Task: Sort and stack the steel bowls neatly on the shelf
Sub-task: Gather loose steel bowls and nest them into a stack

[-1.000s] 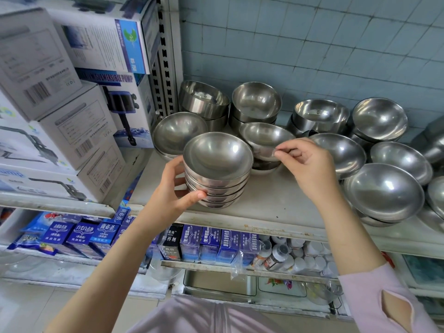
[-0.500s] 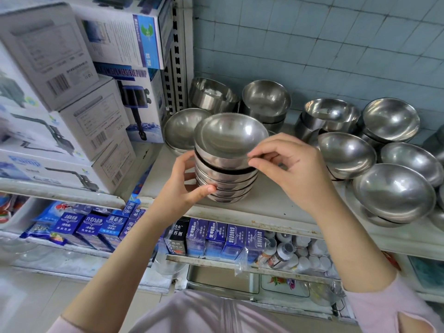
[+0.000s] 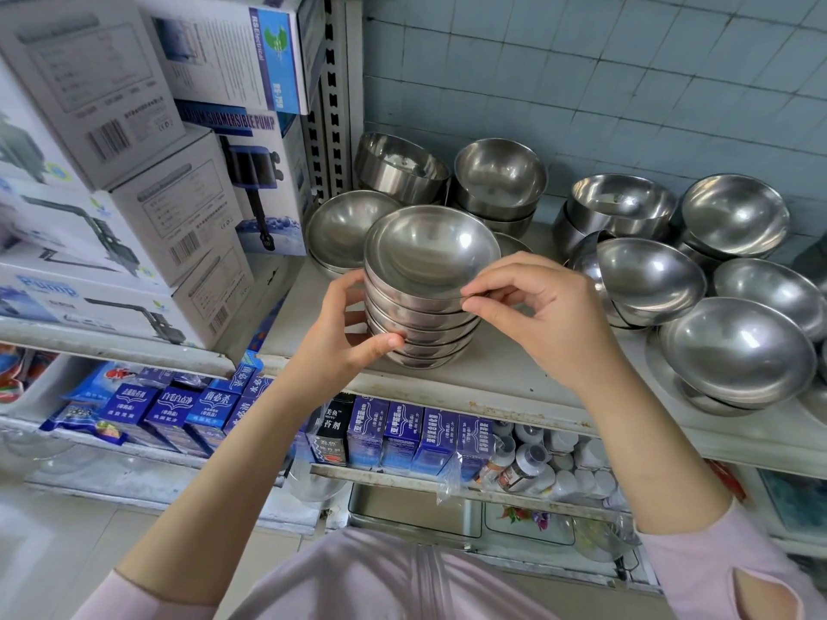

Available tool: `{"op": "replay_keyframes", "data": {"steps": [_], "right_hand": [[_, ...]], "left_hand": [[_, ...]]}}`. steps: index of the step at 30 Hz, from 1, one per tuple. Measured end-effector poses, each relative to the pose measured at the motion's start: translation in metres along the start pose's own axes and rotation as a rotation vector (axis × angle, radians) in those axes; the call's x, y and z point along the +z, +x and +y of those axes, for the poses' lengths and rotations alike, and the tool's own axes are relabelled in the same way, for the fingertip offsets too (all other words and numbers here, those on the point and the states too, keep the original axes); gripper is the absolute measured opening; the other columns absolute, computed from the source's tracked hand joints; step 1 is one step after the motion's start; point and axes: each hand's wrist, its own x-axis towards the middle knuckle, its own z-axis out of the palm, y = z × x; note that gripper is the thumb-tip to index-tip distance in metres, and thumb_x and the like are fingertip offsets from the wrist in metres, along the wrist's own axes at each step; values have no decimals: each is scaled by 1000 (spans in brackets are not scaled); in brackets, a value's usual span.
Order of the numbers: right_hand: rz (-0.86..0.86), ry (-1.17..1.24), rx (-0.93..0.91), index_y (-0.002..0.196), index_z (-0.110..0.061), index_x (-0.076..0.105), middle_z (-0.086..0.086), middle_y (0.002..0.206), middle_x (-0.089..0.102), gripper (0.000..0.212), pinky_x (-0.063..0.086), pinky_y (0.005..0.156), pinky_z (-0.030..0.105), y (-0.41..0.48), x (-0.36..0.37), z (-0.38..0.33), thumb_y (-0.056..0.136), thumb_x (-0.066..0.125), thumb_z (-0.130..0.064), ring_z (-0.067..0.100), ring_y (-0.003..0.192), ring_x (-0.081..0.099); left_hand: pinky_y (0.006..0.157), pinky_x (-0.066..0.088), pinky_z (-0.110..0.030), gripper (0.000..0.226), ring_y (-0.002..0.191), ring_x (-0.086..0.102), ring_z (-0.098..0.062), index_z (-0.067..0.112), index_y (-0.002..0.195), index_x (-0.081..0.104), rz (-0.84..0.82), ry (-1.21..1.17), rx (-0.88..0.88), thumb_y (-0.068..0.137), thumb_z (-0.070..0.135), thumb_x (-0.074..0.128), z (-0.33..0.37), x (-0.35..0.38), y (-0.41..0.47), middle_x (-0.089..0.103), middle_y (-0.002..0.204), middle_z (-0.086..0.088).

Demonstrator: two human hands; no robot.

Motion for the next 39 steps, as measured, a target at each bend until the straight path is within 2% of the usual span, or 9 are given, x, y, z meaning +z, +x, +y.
{"op": "replay_keyframes", "data": {"steps": [13, 19, 21, 24, 26, 29, 31, 35, 39], "right_hand": [[-8, 75, 49, 95, -17, 75, -2, 96, 72, 16, 52, 77, 23, 0, 0, -1, 83, 78, -8, 15, 82, 67], [4, 169, 188, 126, -26, 62, -3, 122, 66, 46, 53, 83, 21, 0, -31, 3, 82, 75, -18, 6, 84, 66], [21, 109, 308, 125, -29, 64, -8, 107, 72, 46, 52, 82, 22, -6, -44, 14, 80, 71, -31, 4, 81, 66], [-86, -41, 488, 118, -48, 62, -4, 91, 72, 40, 53, 83, 38, -17, -49, 43, 79, 70, -50, 20, 81, 66], [-166, -90, 554, 121, -49, 59, -3, 99, 69, 38, 54, 84, 38, -20, -44, 59, 85, 70, -43, 22, 84, 64], [-177, -113, 543, 129, -31, 62, -4, 107, 65, 38, 48, 82, 15, -17, -36, 70, 92, 68, -29, 17, 90, 64], [-164, -139, 512, 118, -26, 66, -3, 114, 65, 26, 44, 83, 6, -14, -33, 71, 92, 68, -24, 9, 95, 65], [-126, -124, 499, 110, -19, 70, -3, 104, 65, 24, 44, 81, 5, -14, -33, 74, 86, 75, -17, -11, 83, 62], [-1, -137, 455, 105, -18, 72, -6, 93, 65, 21, 46, 76, 9, -14, -36, 69, 86, 76, -12, 8, 82, 64]], "left_hand": [[95, 44, -12, 89, 120, 52, -1, 30, 138, 29, -11, -6, 10, 68, 64, 71, 0, -1, 0, 47, 137, 5], [93, 43, -10, 83, 118, 52, 2, 31, 138, 27, -15, -2, -3, 70, 54, 70, 0, -1, -1, 47, 136, 9], [92, 43, -9, 83, 116, 53, 3, 29, 139, 27, -12, -1, -3, 72, 50, 71, 0, 0, -1, 47, 135, 10], [92, 43, -9, 84, 116, 53, 2, 27, 139, 28, -13, -13, -2, 71, 49, 71, -1, 0, 0, 47, 136, 8], [92, 44, -10, 84, 117, 53, 0, 28, 139, 28, -11, -18, -7, 70, 50, 70, -1, -1, 0, 47, 136, 6], [92, 44, -10, 82, 117, 53, -1, 30, 138, 28, -11, -18, -15, 70, 50, 70, -1, -1, 0, 48, 137, 4], [90, 44, -10, 81, 116, 54, 0, 32, 136, 28, -14, -18, -16, 70, 49, 70, -1, -1, 0, 48, 136, 4], [89, 44, -8, 80, 116, 54, 3, 33, 136, 28, -14, -12, -13, 70, 50, 70, 0, -1, 0, 48, 136, 6], [87, 43, -6, 81, 113, 54, 7, 38, 131, 29, -10, -22, -7, 66, 58, 73, 4, 0, 0, 48, 134, 9]]}}
